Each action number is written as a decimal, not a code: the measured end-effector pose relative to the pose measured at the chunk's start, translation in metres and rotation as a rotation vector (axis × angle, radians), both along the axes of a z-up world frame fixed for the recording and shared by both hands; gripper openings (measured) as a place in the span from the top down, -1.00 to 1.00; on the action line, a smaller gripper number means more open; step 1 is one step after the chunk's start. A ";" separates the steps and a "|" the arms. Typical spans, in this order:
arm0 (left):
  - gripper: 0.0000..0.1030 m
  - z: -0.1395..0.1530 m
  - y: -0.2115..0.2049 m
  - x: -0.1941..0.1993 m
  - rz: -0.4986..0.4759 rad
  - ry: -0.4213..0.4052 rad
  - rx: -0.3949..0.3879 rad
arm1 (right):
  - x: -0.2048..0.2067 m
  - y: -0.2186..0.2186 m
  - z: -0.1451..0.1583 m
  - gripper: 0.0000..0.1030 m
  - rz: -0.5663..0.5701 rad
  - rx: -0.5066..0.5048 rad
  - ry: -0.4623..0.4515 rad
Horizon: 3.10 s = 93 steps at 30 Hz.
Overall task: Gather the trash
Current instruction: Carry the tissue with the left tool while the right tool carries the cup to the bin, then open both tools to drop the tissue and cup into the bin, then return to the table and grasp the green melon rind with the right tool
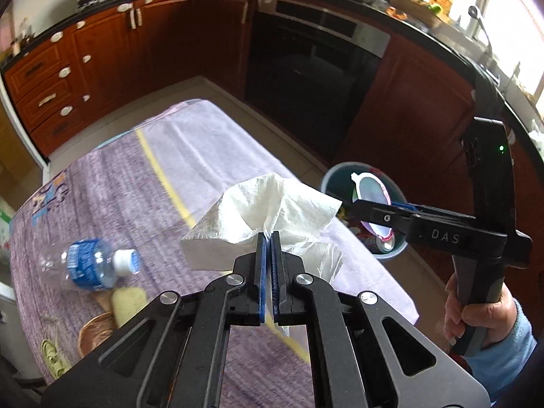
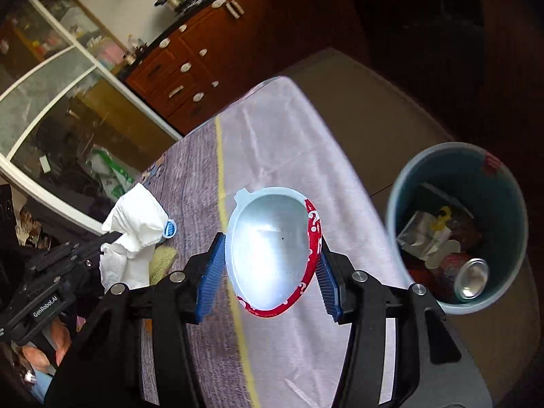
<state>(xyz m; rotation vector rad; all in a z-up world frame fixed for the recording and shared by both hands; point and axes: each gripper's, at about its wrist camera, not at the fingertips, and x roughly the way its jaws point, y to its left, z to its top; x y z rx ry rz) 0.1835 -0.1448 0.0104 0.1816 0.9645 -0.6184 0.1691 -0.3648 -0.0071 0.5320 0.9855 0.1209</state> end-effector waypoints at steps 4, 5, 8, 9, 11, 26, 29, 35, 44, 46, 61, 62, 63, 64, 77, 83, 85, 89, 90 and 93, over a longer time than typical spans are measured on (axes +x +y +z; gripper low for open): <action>0.94 -0.018 -0.072 -0.002 -0.110 0.028 0.037 | -0.018 -0.065 -0.011 0.06 -0.122 0.019 0.016; 0.94 -0.023 -0.089 -0.003 -0.134 0.031 0.049 | -0.022 -0.080 -0.016 0.06 -0.147 0.027 0.024; 0.94 -0.041 -0.134 -0.007 -0.203 0.038 0.084 | -0.032 -0.115 -0.032 0.05 -0.207 0.051 0.057; 0.94 -0.048 -0.150 -0.008 -0.222 0.046 0.097 | -0.033 -0.123 -0.038 0.05 -0.221 0.058 0.070; 0.94 -0.060 -0.170 -0.007 -0.241 0.061 0.112 | -0.037 -0.138 -0.049 0.05 -0.247 0.076 0.095; -0.50 -0.100 -0.203 0.008 -0.183 0.113 0.159 | -0.034 -0.162 -0.087 -0.61 -0.302 0.148 0.189; -0.67 -0.102 -0.195 0.007 -0.168 0.125 0.155 | -0.035 -0.159 -0.089 -0.63 -0.305 0.153 0.200; -0.81 -0.096 -0.185 0.002 -0.171 0.112 0.149 | -0.037 -0.149 -0.083 -0.70 -0.299 0.128 0.212; -0.85 -0.073 -0.169 -0.013 -0.162 0.086 0.121 | -0.038 -0.125 -0.063 -0.70 -0.271 0.101 0.204; -0.85 -0.071 -0.160 -0.016 -0.152 0.081 0.113 | -0.037 -0.118 -0.058 -0.70 -0.260 0.097 0.199; -0.89 -0.053 -0.005 -0.026 0.066 0.074 0.082 | -0.016 0.006 -0.036 -0.72 -0.035 0.074 0.192; -0.89 -0.052 0.007 -0.026 0.084 0.072 0.085 | -0.013 0.016 -0.036 -0.72 -0.014 0.072 0.196; -0.89 -0.051 0.023 -0.026 0.105 0.069 0.087 | -0.010 0.028 -0.036 -0.72 0.008 0.069 0.199; -0.89 -0.050 0.038 -0.026 0.123 0.066 0.090 | -0.008 0.040 -0.035 -0.72 0.028 0.064 0.201; -0.89 -0.049 0.199 -0.011 0.331 0.041 0.152 | 0.027 0.184 -0.041 -0.72 0.279 0.040 0.259; -0.89 -0.058 0.215 -0.010 0.302 0.018 0.213 | 0.048 0.232 -0.053 -0.72 0.337 0.029 0.291; -0.89 -0.061 0.218 -0.010 0.294 0.030 0.201 | 0.054 0.244 -0.057 -0.72 0.346 0.016 0.294; -0.89 -0.064 0.221 -0.007 0.287 0.035 0.198 | 0.065 0.261 -0.061 -0.69 0.358 0.004 0.292; -0.89 -0.065 0.221 -0.005 0.283 0.039 0.193 | 0.066 0.265 -0.061 -0.60 0.363 -0.004 0.287; -0.89 -0.069 0.219 -0.002 0.269 0.048 0.192 | 0.072 0.275 -0.065 -0.41 0.386 -0.026 0.281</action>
